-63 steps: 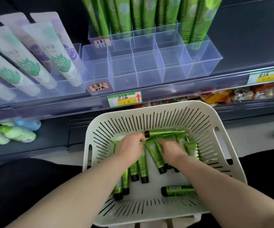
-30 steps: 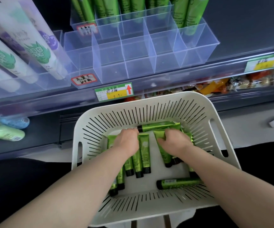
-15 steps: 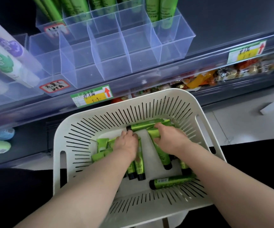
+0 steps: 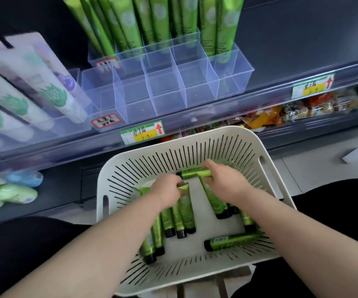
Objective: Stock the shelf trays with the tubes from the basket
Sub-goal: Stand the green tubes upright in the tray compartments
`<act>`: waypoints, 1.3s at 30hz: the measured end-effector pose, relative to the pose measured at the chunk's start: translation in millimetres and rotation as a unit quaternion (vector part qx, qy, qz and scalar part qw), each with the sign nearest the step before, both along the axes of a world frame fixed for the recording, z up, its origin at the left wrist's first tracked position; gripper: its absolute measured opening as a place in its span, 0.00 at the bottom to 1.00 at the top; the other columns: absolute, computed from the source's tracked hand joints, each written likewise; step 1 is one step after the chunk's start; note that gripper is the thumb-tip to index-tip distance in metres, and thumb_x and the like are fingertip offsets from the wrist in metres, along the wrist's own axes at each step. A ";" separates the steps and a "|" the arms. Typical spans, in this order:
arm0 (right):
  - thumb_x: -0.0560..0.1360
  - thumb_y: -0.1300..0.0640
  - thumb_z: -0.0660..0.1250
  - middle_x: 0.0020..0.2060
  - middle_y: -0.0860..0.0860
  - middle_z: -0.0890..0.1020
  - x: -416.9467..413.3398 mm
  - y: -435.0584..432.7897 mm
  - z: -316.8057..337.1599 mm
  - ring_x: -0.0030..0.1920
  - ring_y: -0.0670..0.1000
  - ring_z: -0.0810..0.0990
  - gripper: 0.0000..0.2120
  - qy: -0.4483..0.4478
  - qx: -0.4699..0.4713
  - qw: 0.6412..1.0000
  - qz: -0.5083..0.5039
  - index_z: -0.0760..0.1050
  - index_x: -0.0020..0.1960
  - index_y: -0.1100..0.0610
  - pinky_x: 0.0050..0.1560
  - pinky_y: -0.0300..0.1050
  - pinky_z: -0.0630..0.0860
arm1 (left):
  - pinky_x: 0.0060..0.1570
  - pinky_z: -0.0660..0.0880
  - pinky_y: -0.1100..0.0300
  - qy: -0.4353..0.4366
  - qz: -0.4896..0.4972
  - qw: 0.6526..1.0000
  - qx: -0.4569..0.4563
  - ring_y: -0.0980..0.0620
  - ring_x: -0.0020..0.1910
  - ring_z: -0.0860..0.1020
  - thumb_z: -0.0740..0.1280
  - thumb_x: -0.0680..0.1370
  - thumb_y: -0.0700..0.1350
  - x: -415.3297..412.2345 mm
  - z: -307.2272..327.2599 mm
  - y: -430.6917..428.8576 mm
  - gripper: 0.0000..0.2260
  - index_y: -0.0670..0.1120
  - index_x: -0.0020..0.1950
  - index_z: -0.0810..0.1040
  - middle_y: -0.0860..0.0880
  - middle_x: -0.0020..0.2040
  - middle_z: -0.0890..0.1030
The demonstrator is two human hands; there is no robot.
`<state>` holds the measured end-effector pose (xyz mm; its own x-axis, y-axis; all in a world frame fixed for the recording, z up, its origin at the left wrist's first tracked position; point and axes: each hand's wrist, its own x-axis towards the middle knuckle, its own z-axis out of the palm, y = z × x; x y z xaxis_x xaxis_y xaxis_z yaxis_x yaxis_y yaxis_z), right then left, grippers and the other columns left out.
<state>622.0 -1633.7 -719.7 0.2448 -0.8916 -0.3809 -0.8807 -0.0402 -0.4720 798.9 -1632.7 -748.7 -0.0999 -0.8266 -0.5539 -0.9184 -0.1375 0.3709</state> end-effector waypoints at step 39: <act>0.79 0.58 0.60 0.52 0.50 0.73 -67.6 -42.4 226.0 0.45 0.57 0.76 0.12 -0.092 -0.424 0.894 -0.114 0.70 0.62 0.50 0.48 0.51 0.74 | 0.53 0.73 0.56 0.122 0.094 0.843 -0.516 0.47 0.57 0.77 0.60 0.82 0.42 -85.2 286.1 -92.8 0.13 0.48 0.64 0.78 0.48 0.59 0.80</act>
